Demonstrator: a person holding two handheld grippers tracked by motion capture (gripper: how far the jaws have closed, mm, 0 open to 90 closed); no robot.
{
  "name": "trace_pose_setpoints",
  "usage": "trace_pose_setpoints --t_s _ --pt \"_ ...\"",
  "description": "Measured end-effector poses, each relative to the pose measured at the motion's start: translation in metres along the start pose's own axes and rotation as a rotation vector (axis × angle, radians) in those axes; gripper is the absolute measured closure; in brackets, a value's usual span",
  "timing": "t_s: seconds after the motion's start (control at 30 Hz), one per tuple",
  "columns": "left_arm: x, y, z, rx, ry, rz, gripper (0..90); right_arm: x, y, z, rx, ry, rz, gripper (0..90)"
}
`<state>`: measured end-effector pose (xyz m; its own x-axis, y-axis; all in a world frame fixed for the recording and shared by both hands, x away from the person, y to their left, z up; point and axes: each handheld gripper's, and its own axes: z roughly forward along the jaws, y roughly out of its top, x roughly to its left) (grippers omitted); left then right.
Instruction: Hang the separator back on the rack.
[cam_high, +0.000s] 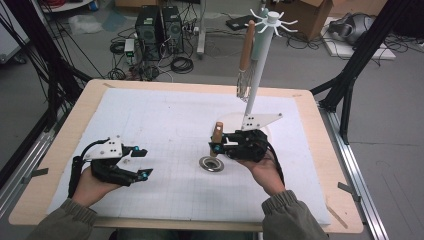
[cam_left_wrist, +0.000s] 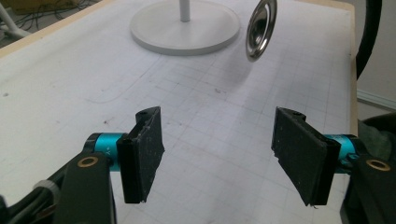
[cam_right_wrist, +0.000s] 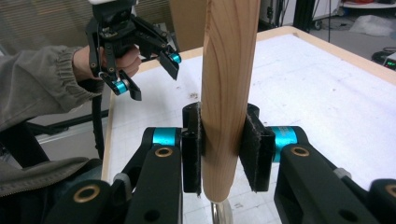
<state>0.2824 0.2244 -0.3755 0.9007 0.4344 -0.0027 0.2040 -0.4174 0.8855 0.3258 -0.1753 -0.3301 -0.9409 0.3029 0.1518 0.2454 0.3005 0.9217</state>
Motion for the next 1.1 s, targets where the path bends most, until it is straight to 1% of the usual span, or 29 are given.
trace_pose_setpoints --t_s 0.07,0.17,0.3,0.37,0.43,0.5,0.6,0.67,0.7,0.77,0.8,0.83,0.87,0.93,1.0,1.03,1.1 --pt "0.001 -0.002 -0.002 -0.003 0.01 -0.004 33.5 -0.001 0.001 -0.002 0.0 0.003 0.005 72.3" --pt "0.005 -0.005 -0.007 -0.006 0.027 -0.015 32.3 -0.003 0.002 -0.006 0.014 -0.013 0.003 72.3" --pt "0.006 -0.01 -0.009 0.001 0.045 -0.026 31.2 -0.005 0.003 -0.014 0.014 -0.028 0.002 72.3" --pt "0.006 -0.014 -0.008 0.005 0.068 -0.029 31.1 -0.005 0.005 -0.019 0.012 -0.04 -0.003 72.3" --pt "0.008 -0.017 -0.007 0.009 0.071 -0.043 30.7 -0.006 0.007 -0.023 0.009 -0.044 -0.004 72.3" --pt "0.01 -0.018 -0.008 0.002 0.081 -0.055 30.3 -0.007 0.01 -0.028 0.01 -0.046 -0.006 72.3" --pt "0.011 -0.018 -0.009 -0.002 0.084 -0.052 30.0 -0.009 0.014 -0.032 0.008 -0.052 -0.007 72.3" --pt "0.011 -0.018 -0.009 -0.009 0.085 -0.059 29.5 -0.011 0.016 -0.034 0.015 -0.058 -0.012 72.3" --pt "0.012 -0.018 -0.009 -0.003 0.085 -0.055 29.6 -0.011 0.017 -0.035 0.015 -0.06 -0.015 72.3" --pt "0.012 -0.019 -0.008 -0.005 0.089 -0.066 28.8 -0.012 0.02 -0.038 0.007 -0.056 -0.015 72.3" --pt "0.013 -0.019 -0.007 -0.003 0.088 -0.062 28.3 -0.013 0.021 -0.039 0.005 -0.055 -0.019 72.3" --pt "0.013 -0.02 -0.008 0.002 0.09 -0.061 27.9 -0.013 0.021 -0.04 0.005 -0.059 -0.016 72.3" --pt "0.013 -0.02 -0.007 -0.003 0.092 -0.069 27.6 -0.014 0.022 -0.041 0.006 -0.061 -0.015 72.3" --pt "0.014 -0.02 -0.008 0.004 0.095 -0.065 26.9 -0.016 0.023 -0.044 0.006 -0.064 -0.017 72.3" --pt "0.014 -0.021 -0.009 0.0 0.102 -0.073 25.9 -0.017 0.025 -0.046 0.01 -0.066 -0.016 72.3" --pt "0.014 -0.022 -0.011 0.005 0.106 -0.068 25.2 -0.017 0.026 -0.048 0.01 -0.067 -0.018 72.3" --pt "0.015 -0.023 -0.012 -0.004 0.114 -0.079 24.8 -0.018 0.028 -0.051 0.011 -0.07 -0.022 72.3"
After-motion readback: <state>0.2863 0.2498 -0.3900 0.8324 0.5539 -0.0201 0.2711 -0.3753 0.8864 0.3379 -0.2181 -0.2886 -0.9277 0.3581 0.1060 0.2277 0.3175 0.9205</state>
